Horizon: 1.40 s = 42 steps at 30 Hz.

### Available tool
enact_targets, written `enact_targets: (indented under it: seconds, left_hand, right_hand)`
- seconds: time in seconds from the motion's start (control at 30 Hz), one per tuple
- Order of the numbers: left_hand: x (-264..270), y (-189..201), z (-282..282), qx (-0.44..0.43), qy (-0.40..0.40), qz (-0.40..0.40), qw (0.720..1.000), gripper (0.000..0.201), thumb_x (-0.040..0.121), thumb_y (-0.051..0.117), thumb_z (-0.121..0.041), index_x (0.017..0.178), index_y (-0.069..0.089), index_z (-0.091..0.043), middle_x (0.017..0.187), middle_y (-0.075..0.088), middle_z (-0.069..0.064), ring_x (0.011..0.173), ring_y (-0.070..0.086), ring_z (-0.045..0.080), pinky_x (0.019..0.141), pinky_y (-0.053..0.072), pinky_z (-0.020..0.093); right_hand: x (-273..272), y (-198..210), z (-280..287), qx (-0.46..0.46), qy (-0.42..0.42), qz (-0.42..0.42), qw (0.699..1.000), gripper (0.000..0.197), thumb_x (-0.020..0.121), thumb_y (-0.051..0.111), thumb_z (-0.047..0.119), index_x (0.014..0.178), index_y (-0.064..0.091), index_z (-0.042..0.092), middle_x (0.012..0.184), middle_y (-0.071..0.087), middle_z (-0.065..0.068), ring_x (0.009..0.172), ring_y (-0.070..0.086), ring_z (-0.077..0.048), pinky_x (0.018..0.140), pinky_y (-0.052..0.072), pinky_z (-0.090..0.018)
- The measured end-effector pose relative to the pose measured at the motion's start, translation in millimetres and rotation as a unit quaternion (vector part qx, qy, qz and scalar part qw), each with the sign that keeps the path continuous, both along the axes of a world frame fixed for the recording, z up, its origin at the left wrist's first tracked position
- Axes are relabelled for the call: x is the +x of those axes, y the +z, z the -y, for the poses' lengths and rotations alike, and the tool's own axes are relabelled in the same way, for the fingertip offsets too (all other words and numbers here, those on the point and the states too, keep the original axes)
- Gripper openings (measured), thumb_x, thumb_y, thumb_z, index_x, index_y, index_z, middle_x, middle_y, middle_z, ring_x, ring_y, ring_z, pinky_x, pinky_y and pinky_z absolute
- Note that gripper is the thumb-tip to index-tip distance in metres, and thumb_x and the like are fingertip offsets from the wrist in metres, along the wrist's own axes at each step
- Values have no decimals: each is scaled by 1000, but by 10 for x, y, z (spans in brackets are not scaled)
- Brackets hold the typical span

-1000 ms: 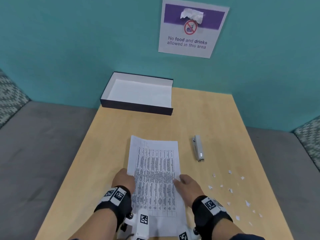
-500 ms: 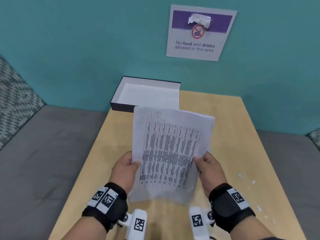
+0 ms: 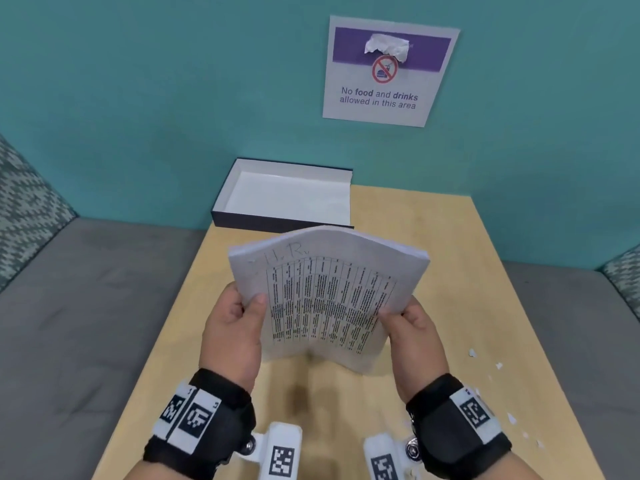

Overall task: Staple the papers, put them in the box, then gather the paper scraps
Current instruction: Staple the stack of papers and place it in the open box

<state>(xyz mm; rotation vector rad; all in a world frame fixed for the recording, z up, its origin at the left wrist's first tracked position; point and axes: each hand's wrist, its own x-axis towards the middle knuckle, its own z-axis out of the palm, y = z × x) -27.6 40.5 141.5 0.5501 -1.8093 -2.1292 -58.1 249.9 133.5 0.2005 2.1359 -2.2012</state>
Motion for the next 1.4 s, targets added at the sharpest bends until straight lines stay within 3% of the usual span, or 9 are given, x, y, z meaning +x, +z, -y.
enact_targets:
  seconds: [0.27,0.43,0.63,0.77,0.9,1.0,1.07,1.2,1.4]
  left_hand:
    - [20,79,-8,-82,4,50,995,20,99,47,-11,88,60,-22,86,71,-3,69,66,2,60,48,25]
    - [84,227,217,-156,24,45,986,15,97,52,-17,86,61,-22,89,72,4,84,69,21,71,55,40]
    - [112,336,380,-144,6,103,984,22,91,53,-23,94,58,-2,92,67,26,81,66,44,78,50,62]
    - [117,215,513,-98,-28,145,984,57,71,55,-47,98,50,3,85,65,14,75,55,24,77,46,69]
    - [104,84,559,-80,-45,162,982,54,71,55,-47,95,48,1,91,57,0,77,52,21,71,52,60]
    - [106,42,546,-84,-48,160,982,54,72,55,-45,96,46,4,89,60,5,74,54,23,68,48,46]
    - [112,-8,548,-83,-50,166,981,54,72,56,-45,94,45,3,89,58,2,73,52,22,68,44,43]
    - [131,-80,516,-86,-53,183,978,56,69,58,-48,90,43,2,89,54,0,71,48,22,67,43,43]
    - [226,107,306,-112,-46,171,978,27,89,54,-22,74,37,-7,78,43,1,66,33,20,61,29,33]
  right_hand:
    - [-239,-52,-150,131,-34,41,990,35,84,42,-9,99,60,17,94,70,3,96,64,-22,73,49,-30]
    - [-962,-425,-560,360,-30,173,916,44,95,45,32,132,48,9,121,59,-16,99,59,-33,78,45,-34]
    - [-1407,-946,-562,514,54,263,815,60,90,42,54,110,64,2,100,69,-20,76,65,-31,57,42,-29]
    - [-1455,-1151,-595,527,31,257,809,63,86,44,59,114,53,3,103,65,-21,82,63,-35,68,49,-35]
    - [-1387,-983,-676,417,-30,231,878,53,88,53,47,111,51,-1,85,62,-21,66,59,-30,59,47,-36]
    - [-1255,-677,-771,70,-100,186,975,50,87,60,42,107,54,-3,96,64,-26,76,69,-37,72,58,-53]
    - [-1065,-393,-759,-153,-101,158,970,50,89,59,45,112,53,1,92,62,-17,67,71,-27,63,61,-39]
    - [-643,95,-657,-320,-61,166,931,58,78,56,58,115,56,12,82,58,-4,58,57,-17,44,50,-23]
    - [-171,568,-575,-279,82,141,946,49,69,71,12,118,63,9,84,61,-10,65,59,-22,47,50,-25]
